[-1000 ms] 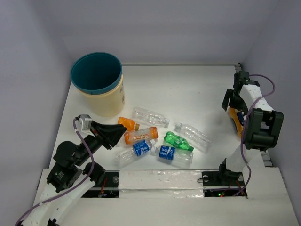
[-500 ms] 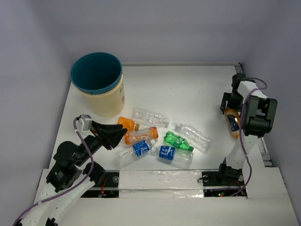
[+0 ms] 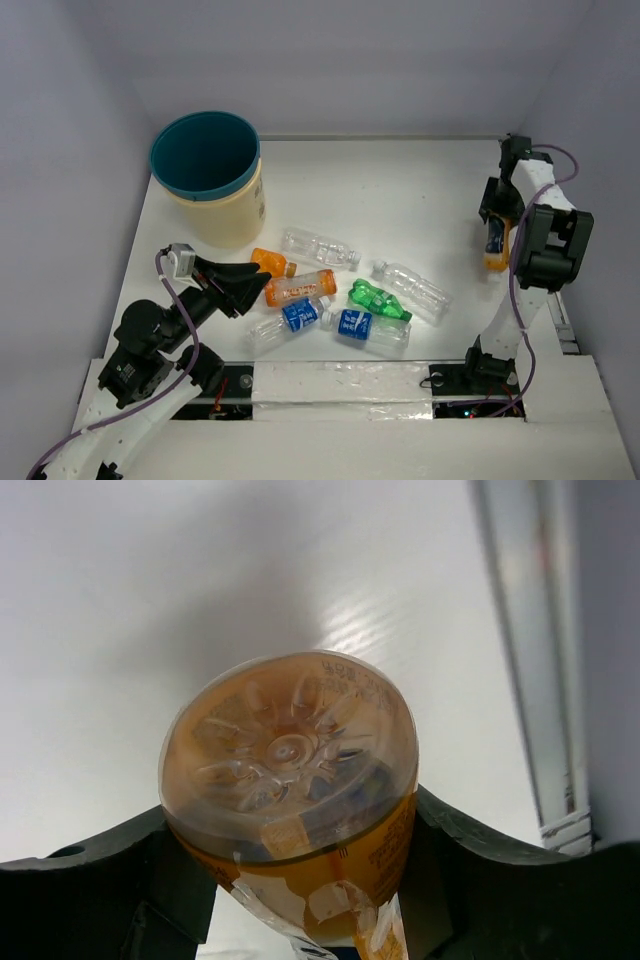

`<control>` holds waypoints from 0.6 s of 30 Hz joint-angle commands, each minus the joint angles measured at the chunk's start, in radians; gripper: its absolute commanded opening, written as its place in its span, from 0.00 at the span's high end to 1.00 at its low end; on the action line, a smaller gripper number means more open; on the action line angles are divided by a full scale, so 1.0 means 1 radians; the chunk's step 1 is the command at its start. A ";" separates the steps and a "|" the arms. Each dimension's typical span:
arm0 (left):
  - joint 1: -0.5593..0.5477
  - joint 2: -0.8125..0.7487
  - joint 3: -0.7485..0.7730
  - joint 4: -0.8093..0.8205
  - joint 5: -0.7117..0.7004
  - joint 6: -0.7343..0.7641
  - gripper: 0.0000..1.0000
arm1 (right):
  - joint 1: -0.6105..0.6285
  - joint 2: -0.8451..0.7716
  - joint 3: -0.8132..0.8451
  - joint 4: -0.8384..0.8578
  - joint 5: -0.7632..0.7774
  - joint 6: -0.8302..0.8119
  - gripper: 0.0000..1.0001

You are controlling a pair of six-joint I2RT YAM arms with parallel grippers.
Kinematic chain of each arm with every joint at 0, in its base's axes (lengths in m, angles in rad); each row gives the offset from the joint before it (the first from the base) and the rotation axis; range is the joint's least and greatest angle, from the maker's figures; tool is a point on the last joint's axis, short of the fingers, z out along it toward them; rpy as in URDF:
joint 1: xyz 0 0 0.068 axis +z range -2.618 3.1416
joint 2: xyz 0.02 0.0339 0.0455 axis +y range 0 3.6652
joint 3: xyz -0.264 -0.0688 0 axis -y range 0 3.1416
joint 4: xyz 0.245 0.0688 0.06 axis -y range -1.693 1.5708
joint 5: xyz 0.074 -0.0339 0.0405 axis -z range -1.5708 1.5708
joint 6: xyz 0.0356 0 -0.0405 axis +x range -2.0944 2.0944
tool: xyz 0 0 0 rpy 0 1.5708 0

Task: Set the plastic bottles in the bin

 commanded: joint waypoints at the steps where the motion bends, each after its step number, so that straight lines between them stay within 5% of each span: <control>1: -0.005 0.008 0.013 0.021 -0.008 -0.006 0.58 | 0.013 -0.163 0.167 -0.008 0.022 0.023 0.53; 6: -0.005 0.024 0.011 0.021 -0.015 -0.009 0.58 | 0.148 -0.310 0.345 0.032 -0.050 0.040 0.52; 10: -0.005 0.022 0.014 0.012 -0.048 -0.015 0.58 | 0.399 -0.468 0.325 0.220 -0.174 0.157 0.51; 18: -0.005 0.020 0.019 -0.023 -0.178 -0.058 0.68 | 0.745 -0.411 0.251 0.970 -0.332 0.441 0.50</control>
